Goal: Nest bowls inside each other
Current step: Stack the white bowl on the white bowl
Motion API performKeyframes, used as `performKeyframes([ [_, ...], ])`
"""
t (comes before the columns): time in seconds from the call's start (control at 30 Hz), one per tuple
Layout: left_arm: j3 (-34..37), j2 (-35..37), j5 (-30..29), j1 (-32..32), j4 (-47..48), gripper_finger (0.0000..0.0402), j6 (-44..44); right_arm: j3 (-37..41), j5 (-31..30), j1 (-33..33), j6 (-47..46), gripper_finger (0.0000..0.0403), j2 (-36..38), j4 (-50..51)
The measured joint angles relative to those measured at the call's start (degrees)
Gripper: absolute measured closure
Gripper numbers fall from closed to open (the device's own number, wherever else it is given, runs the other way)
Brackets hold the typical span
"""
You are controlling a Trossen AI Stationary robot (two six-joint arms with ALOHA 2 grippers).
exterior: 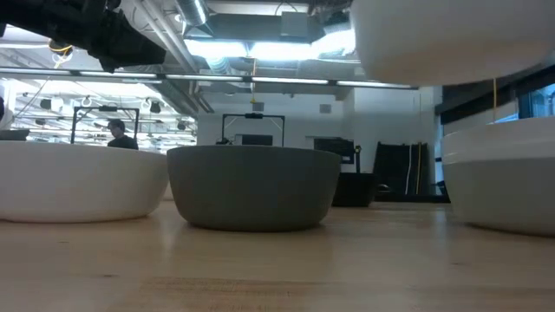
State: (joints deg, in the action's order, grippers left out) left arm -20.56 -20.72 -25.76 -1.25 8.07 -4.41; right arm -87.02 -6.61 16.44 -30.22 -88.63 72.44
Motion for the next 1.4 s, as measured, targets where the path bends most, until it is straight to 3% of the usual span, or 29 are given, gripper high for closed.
performKeyframes([
  [0.17,0.00,0.01,0.00,0.03,0.01,0.0278,-1.45,1.34,-4.32,1.37,-5.47,0.0403,5.33,4.81],
  [0.3,0.00,0.01,0.00,0.03,0.01,0.0278,-1.43,6.66,-5.40,1.91,-8.70,0.0403,9.91,4.08],
  [0.6,0.00,-0.01,-0.02,0.03,0.03,0.0278,-1.43,22.19,-3.86,2.15,-14.37,0.0403,17.81,-1.33],
  [0.83,0.00,0.01,-0.02,0.05,0.03,0.0278,-1.41,30.67,-3.62,2.15,-19.21,0.0403,23.44,-2.37],
  [1.07,0.00,0.01,-0.02,0.05,0.30,0.0278,-1.41,36.99,0.28,2.12,-23.38,0.0399,26.24,-11.10],
  [1.4,0.00,-0.01,-1.36,0.03,0.47,0.0278,-1.41,39.34,1.16,2.12,-30.98,0.0281,26.28,-12.77],
])
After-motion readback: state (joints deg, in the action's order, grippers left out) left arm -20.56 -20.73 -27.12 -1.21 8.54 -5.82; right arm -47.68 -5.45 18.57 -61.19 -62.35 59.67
